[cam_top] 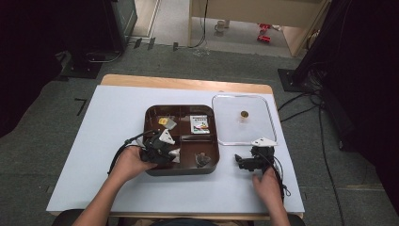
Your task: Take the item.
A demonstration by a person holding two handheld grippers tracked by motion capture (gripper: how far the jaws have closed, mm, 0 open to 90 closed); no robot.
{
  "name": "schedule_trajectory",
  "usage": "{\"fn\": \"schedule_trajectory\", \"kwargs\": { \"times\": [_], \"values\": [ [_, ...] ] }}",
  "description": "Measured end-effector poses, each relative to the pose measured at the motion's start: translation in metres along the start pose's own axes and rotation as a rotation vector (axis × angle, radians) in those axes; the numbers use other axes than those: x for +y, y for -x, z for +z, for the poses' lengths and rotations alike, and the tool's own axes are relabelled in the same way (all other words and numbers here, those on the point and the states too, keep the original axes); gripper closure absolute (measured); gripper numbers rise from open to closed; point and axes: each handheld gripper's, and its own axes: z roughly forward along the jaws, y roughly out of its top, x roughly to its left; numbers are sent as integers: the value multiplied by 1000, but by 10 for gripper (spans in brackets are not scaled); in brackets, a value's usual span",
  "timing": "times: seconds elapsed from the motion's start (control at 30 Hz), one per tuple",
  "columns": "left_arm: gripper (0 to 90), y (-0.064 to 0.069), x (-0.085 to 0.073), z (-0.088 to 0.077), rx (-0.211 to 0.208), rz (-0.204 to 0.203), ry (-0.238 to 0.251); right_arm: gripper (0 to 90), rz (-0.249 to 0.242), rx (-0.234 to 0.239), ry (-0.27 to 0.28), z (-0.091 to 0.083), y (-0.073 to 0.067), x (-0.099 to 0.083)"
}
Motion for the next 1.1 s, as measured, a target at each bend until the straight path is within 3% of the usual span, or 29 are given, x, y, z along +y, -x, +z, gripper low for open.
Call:
{"fn": "schedule_trajectory", "kwargs": {
  "times": [0.3, 0.5, 1.1],
  "values": [
    [817, -1, 3, -1, -33, -71, -29, 0, 1, 0, -1, 0, 0, 0],
    [830, -3, 4, -2, -41, -111, -34, 0, 1, 0, -1, 0, 0, 0],
    [833, -16, -5, -23, -8, -135, 27, 0, -8, -7, 3, 0, -1, 0]
  ]
}}
